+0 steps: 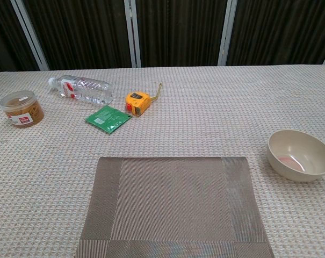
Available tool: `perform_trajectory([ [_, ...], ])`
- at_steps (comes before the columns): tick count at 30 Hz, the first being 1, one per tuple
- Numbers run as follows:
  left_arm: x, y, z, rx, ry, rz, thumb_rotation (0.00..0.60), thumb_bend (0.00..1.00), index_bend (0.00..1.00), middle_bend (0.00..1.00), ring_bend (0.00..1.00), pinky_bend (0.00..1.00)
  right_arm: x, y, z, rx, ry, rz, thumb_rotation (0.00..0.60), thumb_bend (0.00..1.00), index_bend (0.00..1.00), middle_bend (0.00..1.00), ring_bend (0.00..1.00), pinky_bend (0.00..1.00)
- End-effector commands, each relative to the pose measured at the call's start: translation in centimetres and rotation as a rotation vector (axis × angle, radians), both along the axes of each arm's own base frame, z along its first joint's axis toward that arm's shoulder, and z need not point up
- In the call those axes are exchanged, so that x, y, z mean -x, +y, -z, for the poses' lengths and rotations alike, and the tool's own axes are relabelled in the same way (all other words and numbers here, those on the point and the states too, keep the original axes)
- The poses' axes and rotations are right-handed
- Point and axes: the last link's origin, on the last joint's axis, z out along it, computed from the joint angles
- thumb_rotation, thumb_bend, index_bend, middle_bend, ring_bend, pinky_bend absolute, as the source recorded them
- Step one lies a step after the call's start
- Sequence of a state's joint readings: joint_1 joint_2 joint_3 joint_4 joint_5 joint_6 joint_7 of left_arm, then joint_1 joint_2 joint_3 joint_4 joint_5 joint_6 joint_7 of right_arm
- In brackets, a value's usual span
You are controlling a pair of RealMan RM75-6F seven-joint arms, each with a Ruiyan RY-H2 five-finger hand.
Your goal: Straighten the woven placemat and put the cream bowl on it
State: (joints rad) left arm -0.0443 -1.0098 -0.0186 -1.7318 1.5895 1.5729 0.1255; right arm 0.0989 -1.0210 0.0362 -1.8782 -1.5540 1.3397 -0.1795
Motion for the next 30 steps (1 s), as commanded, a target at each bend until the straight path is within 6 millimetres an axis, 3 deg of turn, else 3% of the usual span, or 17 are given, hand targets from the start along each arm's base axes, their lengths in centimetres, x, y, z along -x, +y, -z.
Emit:
perform_trajectory([
  [1,0.3,0.4,0.2,0.004,0.007,-0.013,0.6,0.0,0.0,0.0,0.0,0.0,0.1,-1.4,2.5,-0.137,0.014,-0.01,0.6,0.0,0.07,0.0,0.0,0.0],
  [14,1.0,0.9,0.8,0.018,0.018,-0.049,0.6,0.0,0.0,0.0,0.0,0.0,-0.1,-3.3,8.3,-0.245,0.106,-0.059,0.6,0.01,0.25,0.0,0.0,0.0],
  [25,1.0,0.9,0.6,0.011,0.016,-0.05,0.6,0.0,0.0,0.0,0.0,0.0,-0.7,-5.3,11.4,-0.209,0.137,-0.087,0.6,0.26,0.4,0.0,0.0,0.0],
  [30,1.1,1.0,0.5,0.008,0.013,-0.053,0.6,0.0,0.0,0.0,0.0,0.0,-1.0,-6.1,12.6,-0.211,0.122,-0.081,0.6,0.38,0.53,0.0,0.0,0.0],
])
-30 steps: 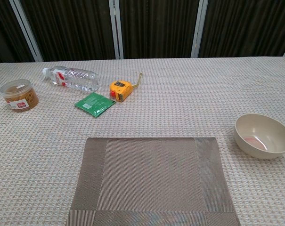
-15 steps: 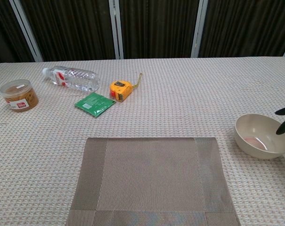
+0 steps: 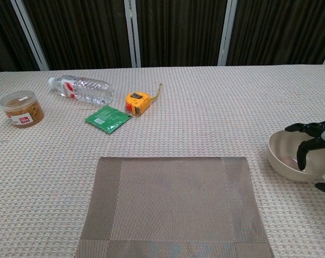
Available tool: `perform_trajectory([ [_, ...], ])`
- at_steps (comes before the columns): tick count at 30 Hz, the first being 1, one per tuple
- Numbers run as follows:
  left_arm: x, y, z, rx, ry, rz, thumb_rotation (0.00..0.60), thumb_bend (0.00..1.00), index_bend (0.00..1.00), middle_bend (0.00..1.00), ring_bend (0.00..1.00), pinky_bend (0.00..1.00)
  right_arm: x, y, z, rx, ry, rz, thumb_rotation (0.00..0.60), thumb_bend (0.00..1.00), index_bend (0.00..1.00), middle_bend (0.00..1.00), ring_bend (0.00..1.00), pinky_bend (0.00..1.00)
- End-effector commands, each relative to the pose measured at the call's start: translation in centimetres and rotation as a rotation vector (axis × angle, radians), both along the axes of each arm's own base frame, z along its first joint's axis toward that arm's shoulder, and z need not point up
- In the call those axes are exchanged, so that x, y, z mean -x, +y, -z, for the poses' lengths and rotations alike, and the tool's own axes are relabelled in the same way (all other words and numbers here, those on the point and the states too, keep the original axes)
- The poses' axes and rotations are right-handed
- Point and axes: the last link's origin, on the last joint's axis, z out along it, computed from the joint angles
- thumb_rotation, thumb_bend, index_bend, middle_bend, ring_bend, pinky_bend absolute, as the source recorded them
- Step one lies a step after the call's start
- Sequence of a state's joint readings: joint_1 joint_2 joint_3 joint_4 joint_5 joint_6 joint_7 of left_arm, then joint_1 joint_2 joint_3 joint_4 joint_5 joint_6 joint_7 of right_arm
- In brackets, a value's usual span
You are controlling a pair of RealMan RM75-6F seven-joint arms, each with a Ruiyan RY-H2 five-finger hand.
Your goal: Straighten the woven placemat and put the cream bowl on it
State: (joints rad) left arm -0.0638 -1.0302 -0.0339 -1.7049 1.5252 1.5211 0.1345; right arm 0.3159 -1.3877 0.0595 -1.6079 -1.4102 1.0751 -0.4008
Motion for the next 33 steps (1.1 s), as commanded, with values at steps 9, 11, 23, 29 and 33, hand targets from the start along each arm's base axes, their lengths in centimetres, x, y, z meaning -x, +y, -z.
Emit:
perform_trajectory([
  [9,0.3,0.2,-0.1,-0.005,-0.002,-0.01,0.6,0.0,0.0,0.0,0.0,0.0,-0.3,-2.1,0.8,0.061,-0.1,0.037,0.6,0.42,0.65,0.0,0.0,0.0],
  [11,0.3,0.2,-0.1,-0.005,-0.004,-0.012,0.6,0.0,0.0,0.0,0.0,0.0,-0.3,-2.7,0.2,0.097,-0.151,0.054,0.6,0.42,0.65,0.0,0.0,0.0],
  [23,0.2,0.2,-0.3,-0.009,-0.011,-0.014,0.6,0.0,0.0,0.0,0.0,0.0,1.6,-7.6,-5.0,0.305,-0.264,0.16,0.6,0.42,0.66,0.02,0.0,0.0],
  [29,0.2,0.2,-0.2,-0.007,-0.013,-0.018,0.6,0.0,0.0,0.0,0.0,0.0,4.1,-10.3,-6.7,0.379,-0.205,0.251,0.6,0.42,0.66,0.02,0.0,0.0],
  [33,0.2,0.2,-0.2,-0.006,-0.013,-0.02,0.6,0.0,0.0,0.0,0.0,0.0,5.3,-11.1,-6.6,0.393,-0.152,0.293,0.6,0.42,0.66,0.02,0.0,0.0],
])
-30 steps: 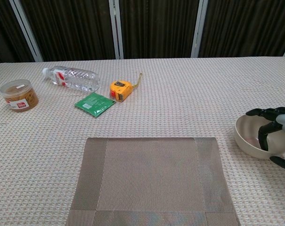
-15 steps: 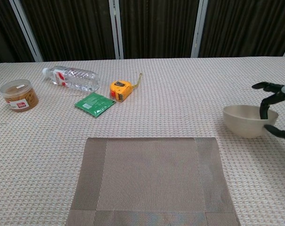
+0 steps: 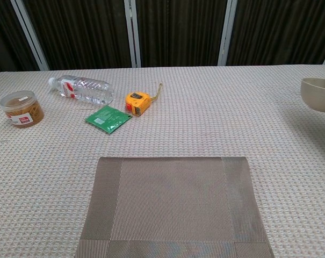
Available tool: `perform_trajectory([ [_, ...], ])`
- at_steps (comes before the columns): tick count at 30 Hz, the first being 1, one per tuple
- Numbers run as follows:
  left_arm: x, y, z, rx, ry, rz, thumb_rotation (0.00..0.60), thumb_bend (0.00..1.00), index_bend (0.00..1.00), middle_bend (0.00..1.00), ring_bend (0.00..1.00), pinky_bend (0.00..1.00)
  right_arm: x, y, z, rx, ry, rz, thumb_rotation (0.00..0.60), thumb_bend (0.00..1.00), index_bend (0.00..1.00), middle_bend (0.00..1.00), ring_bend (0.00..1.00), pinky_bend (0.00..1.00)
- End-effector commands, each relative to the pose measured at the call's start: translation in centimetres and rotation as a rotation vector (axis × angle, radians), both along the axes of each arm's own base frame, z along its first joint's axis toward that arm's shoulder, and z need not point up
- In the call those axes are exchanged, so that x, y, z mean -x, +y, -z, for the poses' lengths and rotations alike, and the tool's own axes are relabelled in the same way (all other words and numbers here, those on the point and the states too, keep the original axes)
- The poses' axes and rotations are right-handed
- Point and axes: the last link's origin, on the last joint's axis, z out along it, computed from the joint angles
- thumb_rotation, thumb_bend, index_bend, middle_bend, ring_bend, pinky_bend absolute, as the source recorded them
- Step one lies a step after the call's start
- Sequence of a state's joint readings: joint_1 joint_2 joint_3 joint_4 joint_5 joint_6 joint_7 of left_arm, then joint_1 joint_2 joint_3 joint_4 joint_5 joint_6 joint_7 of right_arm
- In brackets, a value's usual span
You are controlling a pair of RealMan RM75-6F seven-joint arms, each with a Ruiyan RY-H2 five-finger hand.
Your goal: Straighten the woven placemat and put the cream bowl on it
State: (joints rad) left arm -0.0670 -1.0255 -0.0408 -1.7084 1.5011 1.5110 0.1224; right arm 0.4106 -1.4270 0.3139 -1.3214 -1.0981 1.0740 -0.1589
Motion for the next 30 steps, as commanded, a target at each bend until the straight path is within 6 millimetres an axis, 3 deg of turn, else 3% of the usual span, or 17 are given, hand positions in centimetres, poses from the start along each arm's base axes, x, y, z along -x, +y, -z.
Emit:
perform_trajectory([
  [1,0.0,0.0,0.0,0.001,0.0,-0.001,0.6,0.0,0.0,0.0,0.0,0.0,1.0,-1.2,0.2,0.005,0.043,0.046,0.6,0.42,0.66,0.02,0.0,0.0],
  [4,0.1,0.0,0.1,0.002,0.002,-0.006,0.6,0.0,0.0,0.0,0.0,0.0,2.2,-1.7,1.0,0.0,0.046,0.104,0.6,0.42,0.62,0.02,0.0,0.0],
  [6,0.1,0.0,0.1,0.001,0.003,-0.009,0.6,0.0,0.0,0.0,0.0,0.0,2.7,-1.7,1.4,-0.009,0.046,0.127,0.6,0.32,0.41,0.01,0.0,0.0],
  [7,0.1,0.1,0.1,0.0,0.003,-0.01,0.6,0.0,0.0,0.0,0.0,0.0,3.0,-1.6,1.5,-0.013,0.047,0.135,0.6,0.2,0.22,0.0,0.0,0.0],
  [9,0.2,0.1,0.1,0.0,0.004,-0.013,0.6,0.0,0.0,0.0,0.0,0.0,3.2,-1.3,1.7,-0.016,0.032,0.141,0.6,0.02,0.02,0.0,0.0,0.0],
  [15,0.2,0.0,0.0,-0.003,-0.001,-0.014,0.6,0.0,0.0,0.0,0.0,0.0,1.9,0.8,0.1,0.024,0.004,0.044,0.6,0.0,0.0,0.0,0.0,0.0],
  [25,-1.9,-0.6,1.9,0.142,-0.045,0.133,0.6,0.0,0.0,0.0,0.0,0.0,-1.6,8.0,-4.9,-0.03,0.018,-0.193,0.6,0.0,0.0,0.0,0.0,0.0],
  [30,-3.9,-1.0,4.7,0.32,-0.071,0.298,0.6,0.0,0.15,0.0,0.0,0.0,-2.5,10.3,-6.2,-0.029,0.004,-0.211,0.6,0.0,0.0,0.0,0.0,0.0],
])
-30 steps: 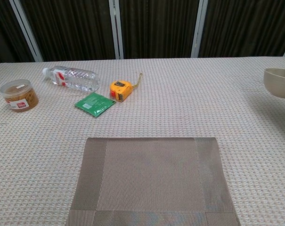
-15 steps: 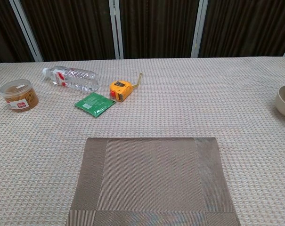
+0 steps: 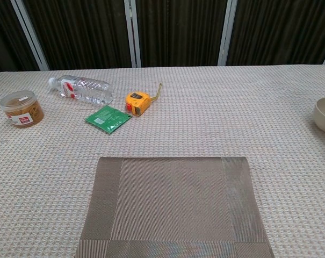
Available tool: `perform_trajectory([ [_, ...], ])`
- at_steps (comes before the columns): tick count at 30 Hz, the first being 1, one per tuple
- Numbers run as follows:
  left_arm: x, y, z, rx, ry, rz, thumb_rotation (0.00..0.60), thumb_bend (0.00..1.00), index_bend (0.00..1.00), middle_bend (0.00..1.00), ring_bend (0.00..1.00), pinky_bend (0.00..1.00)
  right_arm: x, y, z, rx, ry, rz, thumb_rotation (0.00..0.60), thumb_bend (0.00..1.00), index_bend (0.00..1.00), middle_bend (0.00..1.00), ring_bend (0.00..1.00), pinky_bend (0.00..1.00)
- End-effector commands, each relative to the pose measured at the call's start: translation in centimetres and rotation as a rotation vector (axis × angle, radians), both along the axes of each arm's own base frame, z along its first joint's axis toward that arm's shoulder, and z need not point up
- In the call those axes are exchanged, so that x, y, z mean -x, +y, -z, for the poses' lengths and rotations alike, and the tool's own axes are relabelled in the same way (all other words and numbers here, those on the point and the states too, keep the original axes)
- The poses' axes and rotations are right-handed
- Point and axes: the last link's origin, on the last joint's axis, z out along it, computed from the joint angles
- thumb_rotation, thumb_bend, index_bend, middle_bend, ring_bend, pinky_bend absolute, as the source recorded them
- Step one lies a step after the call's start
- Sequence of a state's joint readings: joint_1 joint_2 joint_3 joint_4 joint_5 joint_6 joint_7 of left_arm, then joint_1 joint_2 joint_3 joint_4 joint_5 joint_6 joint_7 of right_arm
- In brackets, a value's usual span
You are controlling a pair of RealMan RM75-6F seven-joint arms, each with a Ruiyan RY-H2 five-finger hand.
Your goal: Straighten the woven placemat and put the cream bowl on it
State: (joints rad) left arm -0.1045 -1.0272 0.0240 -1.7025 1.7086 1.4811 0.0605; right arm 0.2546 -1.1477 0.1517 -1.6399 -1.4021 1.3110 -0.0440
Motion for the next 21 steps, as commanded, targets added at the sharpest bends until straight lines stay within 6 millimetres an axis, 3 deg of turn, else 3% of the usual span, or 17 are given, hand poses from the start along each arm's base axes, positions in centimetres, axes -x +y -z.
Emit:
perform_trajectory([
  [1,-2.0,-0.5,3.2,0.202,-0.047,0.151,0.6,0.0,0.19,0.0,0.0,0.0,-0.5,2.7,-0.9,-0.009,-0.015,-0.009,0.6,0.0,0.0,0.0,0.0,0.0],
  [7,-3.4,-0.9,6.7,0.344,-0.07,0.272,0.6,0.05,0.4,0.0,0.0,0.0,-0.5,4.5,-1.0,0.005,-0.014,-0.004,0.6,0.0,0.0,0.0,0.0,0.0],
  [9,-3.9,-1.1,8.9,0.399,-0.041,0.332,0.6,0.11,0.48,0.0,0.0,0.0,-0.3,5.0,-1.0,0.014,0.006,-0.007,0.6,0.0,0.0,0.0,0.0,0.0],
  [15,-4.7,-1.4,12.9,0.454,-0.004,0.419,0.6,0.28,0.53,0.0,0.0,0.0,-0.2,5.1,-1.1,0.028,-0.005,0.0,0.6,0.0,0.0,0.0,0.0,0.0],
  [21,-5.4,-1.5,15.5,0.479,0.023,0.463,0.6,0.3,0.53,0.0,0.0,0.0,0.1,5.0,-1.0,0.02,-0.003,0.01,0.6,0.0,0.0,0.0,0.0,0.0],
])
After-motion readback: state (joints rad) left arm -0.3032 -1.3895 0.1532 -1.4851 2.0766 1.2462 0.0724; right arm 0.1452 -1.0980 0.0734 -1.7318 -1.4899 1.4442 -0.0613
